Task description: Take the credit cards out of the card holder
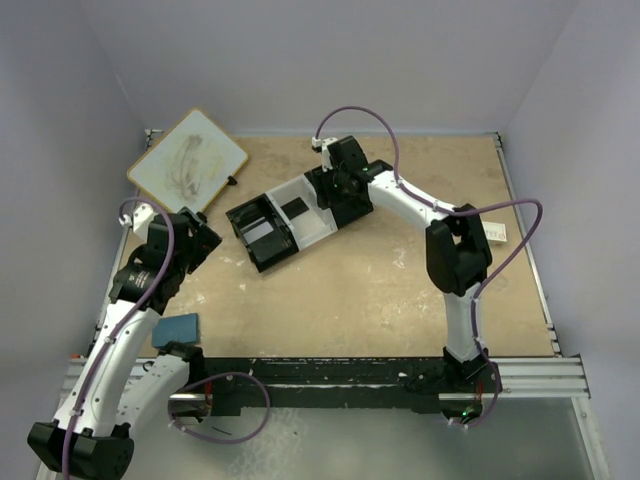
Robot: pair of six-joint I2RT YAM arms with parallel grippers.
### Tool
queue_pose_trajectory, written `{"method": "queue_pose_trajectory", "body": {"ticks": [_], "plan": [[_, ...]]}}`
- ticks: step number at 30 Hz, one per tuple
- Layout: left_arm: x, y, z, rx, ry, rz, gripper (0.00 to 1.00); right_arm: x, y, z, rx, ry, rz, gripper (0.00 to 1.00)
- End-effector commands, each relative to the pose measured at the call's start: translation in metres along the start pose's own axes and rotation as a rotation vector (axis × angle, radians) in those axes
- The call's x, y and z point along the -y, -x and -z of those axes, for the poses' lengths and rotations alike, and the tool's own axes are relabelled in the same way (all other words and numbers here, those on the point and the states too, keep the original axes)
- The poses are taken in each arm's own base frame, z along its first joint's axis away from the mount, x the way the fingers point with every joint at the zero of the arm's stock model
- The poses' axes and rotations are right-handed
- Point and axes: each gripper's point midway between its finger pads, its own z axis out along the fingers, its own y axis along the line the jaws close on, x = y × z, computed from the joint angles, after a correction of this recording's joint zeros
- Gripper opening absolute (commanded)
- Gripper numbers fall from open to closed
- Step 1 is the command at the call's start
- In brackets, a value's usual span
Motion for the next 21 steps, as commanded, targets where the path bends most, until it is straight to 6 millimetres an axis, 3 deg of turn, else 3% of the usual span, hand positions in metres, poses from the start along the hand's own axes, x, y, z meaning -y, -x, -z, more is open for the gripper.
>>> {"method": "queue_pose_trajectory", "body": {"ticks": [1,21], "plan": [[0.002,0.015,0.006,0.057,0.001,0.046,0.95,0.004,0.016,0.005,0.043,-0.045,0.012,0.56],[-0.004,0.017,0.012,0.064,0.016,0.039,0.95,-0.002,0.004,-0.011,0.036,-0.087,-0.027,0.38]]}}
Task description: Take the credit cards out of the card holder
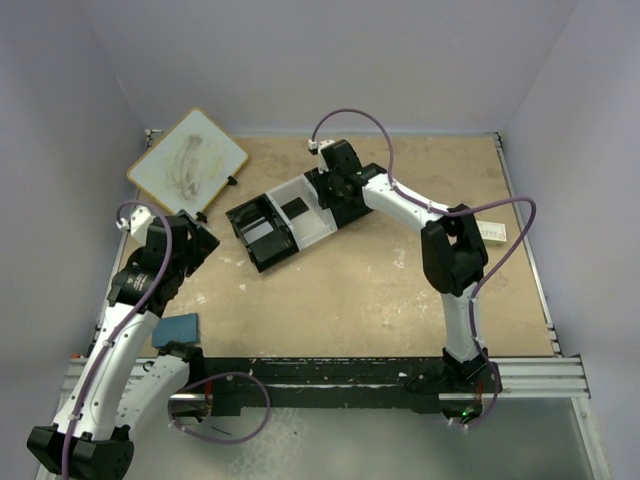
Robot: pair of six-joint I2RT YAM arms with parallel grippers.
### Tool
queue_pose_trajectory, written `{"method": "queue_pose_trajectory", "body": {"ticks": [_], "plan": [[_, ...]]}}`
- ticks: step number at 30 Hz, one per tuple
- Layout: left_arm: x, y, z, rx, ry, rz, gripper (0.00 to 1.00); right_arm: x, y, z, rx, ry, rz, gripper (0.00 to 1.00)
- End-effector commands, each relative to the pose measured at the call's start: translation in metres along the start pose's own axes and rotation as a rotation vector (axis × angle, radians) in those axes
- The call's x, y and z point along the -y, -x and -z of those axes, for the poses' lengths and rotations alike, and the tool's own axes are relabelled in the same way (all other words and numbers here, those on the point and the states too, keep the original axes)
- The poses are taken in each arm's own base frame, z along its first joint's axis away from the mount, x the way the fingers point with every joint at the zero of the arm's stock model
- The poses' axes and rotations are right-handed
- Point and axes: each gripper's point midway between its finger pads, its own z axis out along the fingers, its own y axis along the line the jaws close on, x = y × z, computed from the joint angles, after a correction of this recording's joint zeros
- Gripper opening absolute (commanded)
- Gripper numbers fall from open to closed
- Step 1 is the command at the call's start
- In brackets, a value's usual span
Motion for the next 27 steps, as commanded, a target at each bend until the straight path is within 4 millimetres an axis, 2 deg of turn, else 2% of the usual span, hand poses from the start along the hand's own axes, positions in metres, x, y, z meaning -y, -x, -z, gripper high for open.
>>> {"method": "queue_pose_trajectory", "body": {"ticks": [1,5,9,12,15,17,22,27], "plan": [[0.004,0.017,0.008,0.055,-0.011,0.026,0.95,0.001,0.002,-0.003,0.021,-0.035,-0.024,0.38],[0.004,0.019,0.01,0.064,-0.012,0.027,0.95,0.0,-0.005,-0.005,0.001,-0.047,-0.028,0.31],[0.003,0.02,0.011,0.067,-0.013,0.026,0.95,0.002,-0.008,0.001,0.007,-0.066,-0.065,0.29],[0.003,0.02,0.011,0.066,-0.01,0.025,0.95,0.005,-0.013,0.006,0.012,-0.084,-0.095,0.21],[0.001,0.019,0.012,0.066,-0.007,0.024,0.95,0.01,-0.019,0.013,0.017,-0.114,-0.124,0.18],[0.0,0.02,0.012,0.069,-0.004,0.023,0.95,0.014,-0.023,0.019,0.021,-0.137,-0.148,0.14],[-0.001,0.018,0.01,0.069,-0.002,0.024,0.95,0.022,-0.026,0.041,0.054,-0.178,-0.209,0.13],[-0.001,0.014,0.006,0.056,0.005,0.023,0.95,0.032,-0.046,0.064,0.041,-0.236,-0.264,0.13]]}}
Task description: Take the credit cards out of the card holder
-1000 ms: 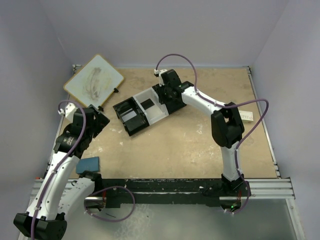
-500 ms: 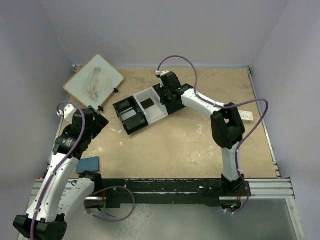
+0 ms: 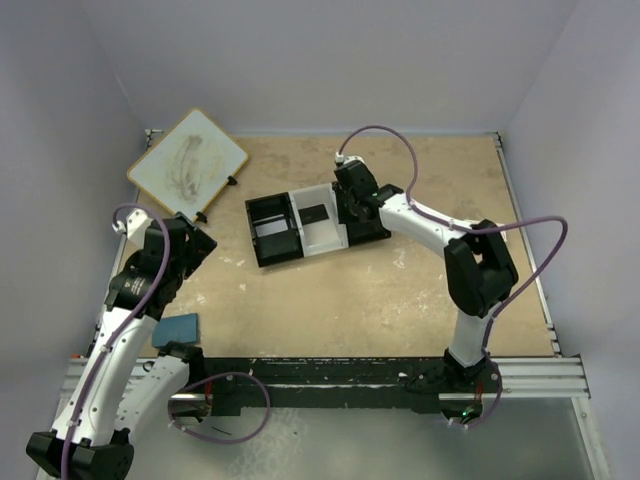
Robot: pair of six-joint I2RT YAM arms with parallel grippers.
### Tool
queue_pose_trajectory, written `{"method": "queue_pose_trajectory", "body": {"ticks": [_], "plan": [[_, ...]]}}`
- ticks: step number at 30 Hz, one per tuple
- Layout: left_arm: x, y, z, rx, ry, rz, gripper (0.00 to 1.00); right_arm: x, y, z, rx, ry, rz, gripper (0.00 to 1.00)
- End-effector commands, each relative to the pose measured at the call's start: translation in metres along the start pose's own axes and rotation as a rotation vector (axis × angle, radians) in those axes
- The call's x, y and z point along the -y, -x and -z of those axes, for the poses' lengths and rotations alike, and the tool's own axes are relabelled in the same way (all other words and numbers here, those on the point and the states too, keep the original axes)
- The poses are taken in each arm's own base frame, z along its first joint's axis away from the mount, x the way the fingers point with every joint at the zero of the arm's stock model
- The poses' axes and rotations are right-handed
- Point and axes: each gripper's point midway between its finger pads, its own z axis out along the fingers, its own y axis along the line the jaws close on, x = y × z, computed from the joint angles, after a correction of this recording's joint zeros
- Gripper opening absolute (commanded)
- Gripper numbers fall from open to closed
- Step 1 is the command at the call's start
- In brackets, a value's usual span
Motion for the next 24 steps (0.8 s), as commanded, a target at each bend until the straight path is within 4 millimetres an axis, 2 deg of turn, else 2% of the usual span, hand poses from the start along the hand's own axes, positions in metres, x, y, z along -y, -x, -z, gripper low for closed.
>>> {"method": "queue_pose_trajectory", "body": {"ticks": [1,5,8,10,13,18,21,24], "plan": [[0.005,0.011,0.0,0.035,-0.007,0.024,0.95,0.02,-0.001,0.032,0.036,-0.089,-0.079,0.13],[-0.005,0.011,-0.004,0.05,0.053,0.05,0.95,0.028,-0.007,0.046,0.049,-0.108,-0.11,0.15],[-0.021,0.014,-0.006,0.084,0.142,0.079,0.96,0.027,-0.007,0.052,0.052,-0.091,-0.114,0.22],[-0.032,0.018,-0.006,0.114,0.204,0.091,0.96,0.023,-0.002,0.058,0.056,-0.066,-0.109,0.29],[-0.041,0.026,-0.002,0.158,0.254,0.098,0.96,0.017,0.017,0.075,0.105,-0.023,-0.096,0.43],[-0.028,0.041,0.005,0.166,0.229,0.038,0.96,-0.015,0.051,0.11,0.217,0.178,-0.068,0.54],[-0.031,0.043,0.006,0.175,0.252,0.052,0.96,-0.051,0.064,0.132,0.296,0.409,-0.009,0.56],[-0.033,0.038,-0.001,0.165,0.267,0.044,0.96,-0.093,0.068,0.155,0.41,0.622,0.073,0.57]]}}
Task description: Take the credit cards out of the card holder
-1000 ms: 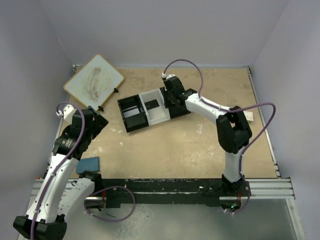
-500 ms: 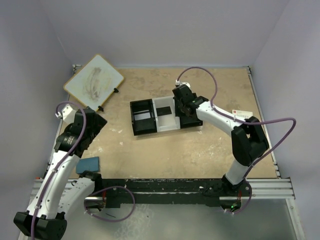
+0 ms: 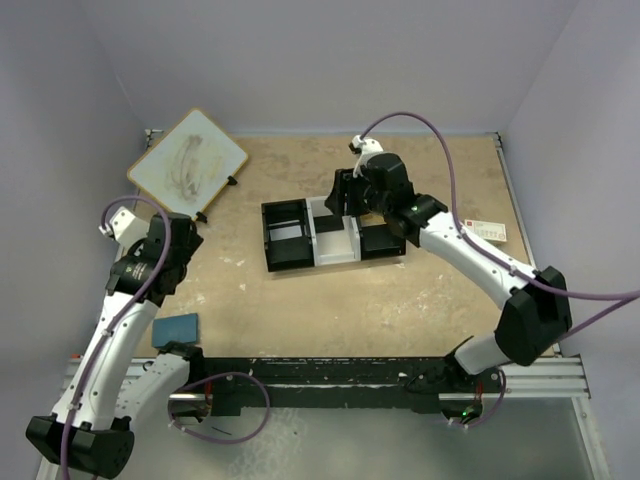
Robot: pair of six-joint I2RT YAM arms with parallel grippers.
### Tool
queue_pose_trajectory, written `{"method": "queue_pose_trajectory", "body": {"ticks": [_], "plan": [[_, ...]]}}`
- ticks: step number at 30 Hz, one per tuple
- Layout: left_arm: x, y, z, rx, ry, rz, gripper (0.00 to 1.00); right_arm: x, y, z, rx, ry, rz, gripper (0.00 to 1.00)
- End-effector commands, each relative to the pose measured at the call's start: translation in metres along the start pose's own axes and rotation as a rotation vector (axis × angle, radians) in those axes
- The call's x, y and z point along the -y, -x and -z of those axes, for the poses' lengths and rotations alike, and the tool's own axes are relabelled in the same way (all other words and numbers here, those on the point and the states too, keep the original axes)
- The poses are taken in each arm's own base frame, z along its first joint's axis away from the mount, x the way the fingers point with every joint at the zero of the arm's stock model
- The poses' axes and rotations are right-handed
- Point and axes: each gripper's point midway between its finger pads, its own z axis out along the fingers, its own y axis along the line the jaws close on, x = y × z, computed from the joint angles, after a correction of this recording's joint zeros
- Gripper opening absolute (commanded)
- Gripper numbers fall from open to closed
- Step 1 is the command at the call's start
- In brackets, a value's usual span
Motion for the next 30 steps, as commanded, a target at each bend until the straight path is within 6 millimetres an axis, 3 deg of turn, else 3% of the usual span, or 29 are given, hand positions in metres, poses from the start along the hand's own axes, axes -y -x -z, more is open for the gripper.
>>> {"method": "queue_pose_trajectory", "body": {"ticks": [1,4,8,11,14,22,23,25,30], "plan": [[0.001,0.011,-0.001,0.032,0.031,-0.001,0.96,-0.089,0.027,0.021,0.216,0.408,0.168,0.57],[0.014,0.025,0.005,0.043,0.02,-0.021,0.96,-0.122,0.018,0.024,0.337,0.491,0.318,0.57],[0.027,0.058,0.029,0.092,-0.025,0.021,0.96,-0.175,0.001,0.026,0.473,0.647,0.533,0.56],[0.026,0.073,0.049,0.111,-0.069,0.089,0.96,-0.22,-0.026,0.027,0.58,0.787,0.731,0.56],[0.021,0.085,0.072,0.127,-0.134,0.167,0.96,-0.251,-0.06,0.014,0.641,0.907,0.835,0.58],[-0.009,0.127,0.139,0.219,-0.273,0.29,0.96,-0.328,-0.136,-0.031,0.593,1.149,0.946,0.6],[-0.011,0.13,0.144,0.221,-0.277,0.273,0.96,-0.333,-0.151,-0.039,0.562,1.179,0.928,0.61],[-0.009,0.132,0.15,0.213,-0.289,0.23,0.96,-0.35,-0.157,-0.046,0.518,1.243,0.881,0.61],[0.003,0.133,0.155,0.184,-0.323,0.179,0.96,-0.374,-0.197,-0.058,0.367,1.336,0.896,0.62]]}}
